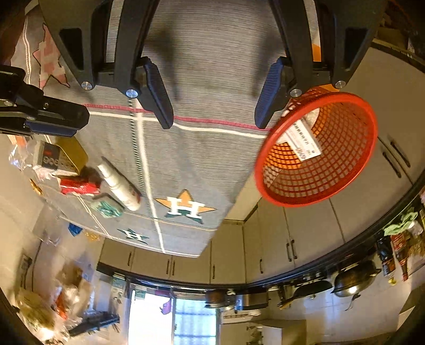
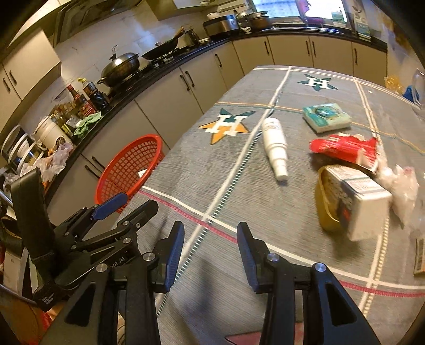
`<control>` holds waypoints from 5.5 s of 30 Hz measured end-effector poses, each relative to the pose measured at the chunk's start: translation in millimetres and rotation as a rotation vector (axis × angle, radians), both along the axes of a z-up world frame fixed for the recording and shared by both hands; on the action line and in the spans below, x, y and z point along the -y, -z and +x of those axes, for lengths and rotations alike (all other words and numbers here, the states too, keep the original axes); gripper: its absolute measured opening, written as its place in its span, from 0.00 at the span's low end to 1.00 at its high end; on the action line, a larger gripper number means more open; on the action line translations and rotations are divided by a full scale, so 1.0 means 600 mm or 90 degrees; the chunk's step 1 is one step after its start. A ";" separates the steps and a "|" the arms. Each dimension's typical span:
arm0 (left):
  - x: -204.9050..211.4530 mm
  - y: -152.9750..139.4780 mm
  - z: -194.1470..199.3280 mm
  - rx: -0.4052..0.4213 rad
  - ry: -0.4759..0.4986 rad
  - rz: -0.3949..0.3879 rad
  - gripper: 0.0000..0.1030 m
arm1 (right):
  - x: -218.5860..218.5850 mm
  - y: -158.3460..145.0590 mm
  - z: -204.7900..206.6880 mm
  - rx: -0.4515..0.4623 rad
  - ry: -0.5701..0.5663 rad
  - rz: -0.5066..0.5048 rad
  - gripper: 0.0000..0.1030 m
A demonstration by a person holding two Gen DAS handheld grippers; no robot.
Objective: Collect trash
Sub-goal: 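Withdraw both tools from the basket toward the table, then grasp the white carton box on the gold tin with the right tool, then grasp the gold tin with the left tool while the right tool holds the white box, then carry the gold tin and white box over the orange basket with both tools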
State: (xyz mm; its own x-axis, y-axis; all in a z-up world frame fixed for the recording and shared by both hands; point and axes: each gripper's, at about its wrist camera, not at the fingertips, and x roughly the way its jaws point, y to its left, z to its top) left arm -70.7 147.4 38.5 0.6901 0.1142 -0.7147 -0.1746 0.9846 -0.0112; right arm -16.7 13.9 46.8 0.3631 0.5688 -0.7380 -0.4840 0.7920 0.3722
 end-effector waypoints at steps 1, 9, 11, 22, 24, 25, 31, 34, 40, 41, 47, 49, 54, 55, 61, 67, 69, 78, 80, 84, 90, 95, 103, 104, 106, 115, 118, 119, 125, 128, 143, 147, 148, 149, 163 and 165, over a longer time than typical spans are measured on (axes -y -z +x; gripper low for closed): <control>0.005 0.000 0.000 -0.001 0.005 0.003 0.61 | 0.008 0.001 -0.001 0.000 0.003 0.001 0.44; 0.048 0.004 0.005 -0.010 0.035 0.018 0.62 | 0.075 -0.008 -0.016 0.011 0.031 0.012 0.45; 0.057 0.003 0.006 -0.012 0.041 0.021 0.62 | 0.096 -0.013 -0.020 0.020 0.042 0.013 0.45; 0.099 0.004 0.006 -0.018 0.076 0.029 0.63 | 0.196 -0.035 -0.019 0.075 0.133 -0.008 0.54; 0.108 0.005 0.008 -0.019 0.084 0.030 0.63 | 0.198 -0.034 -0.008 0.080 0.140 -0.019 0.54; 0.113 0.005 0.008 -0.019 0.087 0.030 0.63 | 0.195 -0.033 -0.002 0.082 0.141 -0.025 0.54; 0.127 0.006 0.008 -0.025 0.105 0.028 0.63 | 0.159 -0.013 0.043 0.097 0.130 -0.083 0.55; 0.131 0.004 0.009 -0.027 0.111 0.025 0.64 | 0.142 0.001 0.057 0.093 0.120 -0.098 0.55; 0.146 0.004 0.018 -0.034 0.120 0.021 0.65 | 0.139 0.002 0.053 0.111 0.129 -0.100 0.37; 0.148 0.003 0.020 -0.036 0.123 0.018 0.65 | 0.145 -0.003 0.049 0.109 0.127 -0.085 0.37; 0.167 -0.015 0.049 -0.037 0.148 -0.014 0.65 | 0.188 -0.044 0.015 0.134 0.143 -0.022 0.37; 0.173 -0.018 0.065 -0.044 0.154 -0.033 0.65 | 0.203 -0.055 0.006 0.143 0.157 -0.010 0.37; 0.194 -0.019 0.116 -0.062 0.168 -0.083 0.65 | 0.237 -0.069 -0.008 0.157 0.192 0.007 0.37; 0.198 -0.018 0.126 -0.068 0.169 -0.091 0.64 | 0.242 -0.070 -0.007 0.154 0.195 0.010 0.37; 0.224 -0.003 0.182 -0.117 0.179 -0.130 0.43 | 0.267 -0.067 -0.010 0.144 0.208 0.026 0.37; 0.250 0.019 0.215 -0.149 0.190 -0.123 0.20 | 0.274 -0.065 -0.011 0.140 0.208 0.032 0.37; 0.257 0.025 0.217 -0.152 0.190 -0.110 0.16 | 0.276 -0.062 -0.010 0.136 0.210 0.034 0.37; 0.254 0.024 0.170 -0.124 0.200 -0.064 0.07 | 0.269 -0.055 -0.018 0.131 0.199 0.037 0.37; 0.246 0.021 0.154 -0.115 0.199 -0.063 0.07 | 0.265 -0.052 -0.020 0.128 0.197 0.037 0.37; 0.225 0.006 0.115 -0.088 0.194 -0.055 0.07 | 0.251 -0.046 -0.024 0.123 0.187 0.031 0.37; 0.188 -0.014 0.076 -0.056 0.171 -0.053 0.07 | 0.229 -0.046 -0.031 0.124 0.169 0.027 0.37; 0.161 -0.025 0.057 -0.040 0.157 -0.059 0.07 | 0.210 -0.047 -0.036 0.126 0.156 0.019 0.37; 0.136 -0.033 0.037 -0.024 0.142 -0.065 0.07 | 0.182 -0.050 -0.046 0.129 0.139 0.007 0.37; 0.132 -0.034 0.035 -0.022 0.140 -0.065 0.07 | 0.180 -0.050 -0.045 0.130 0.136 0.006 0.37; 0.127 -0.035 0.032 -0.018 0.134 -0.064 0.07 | 0.173 -0.049 -0.048 0.130 0.132 0.004 0.37; 0.094 -0.040 0.024 -0.009 0.111 -0.075 0.07 | 0.142 -0.050 -0.051 0.126 0.109 -0.001 0.37; 0.082 -0.043 0.021 -0.005 0.101 -0.078 0.07 | 0.131 -0.050 -0.049 0.123 0.100 -0.003 0.37; 0.076 -0.044 0.019 -0.003 0.096 -0.079 0.07 | 0.127 -0.049 -0.048 0.122 0.097 -0.003 0.37; 0.046 -0.042 0.015 -0.004 0.075 -0.084 0.07 | 0.104 -0.046 -0.043 0.114 0.076 -0.004 0.37; 0.032 -0.044 0.011 0.000 0.064 -0.085 0.07 | 0.089 -0.048 -0.043 0.115 0.066 -0.006 0.37; -0.073 -0.076 -0.022 0.043 -0.016 -0.088 0.07 | -0.021 -0.076 -0.040 0.140 -0.011 -0.009 0.37; -0.115 -0.085 -0.032 0.055 -0.048 -0.085 0.07 | -0.063 -0.085 -0.034 0.141 -0.039 -0.005 0.37; -0.127 -0.087 -0.034 0.057 -0.057 -0.085 0.07 | -0.073 -0.088 -0.031 0.139 -0.044 -0.003 0.37; -0.136 -0.087 -0.036 0.058 -0.064 -0.085 0.07 | -0.084 -0.089 -0.028 0.138 -0.050 -0.001 0.37; -0.264 -0.046 -0.030 0.030 -0.160 -0.084 0.07 | -0.237 -0.074 0.020 0.093 -0.119 0.001 0.37; -0.277 -0.039 -0.027 0.026 -0.169 -0.089 0.07 | -0.253 -0.070 0.028 0.086 -0.124 0.000 0.37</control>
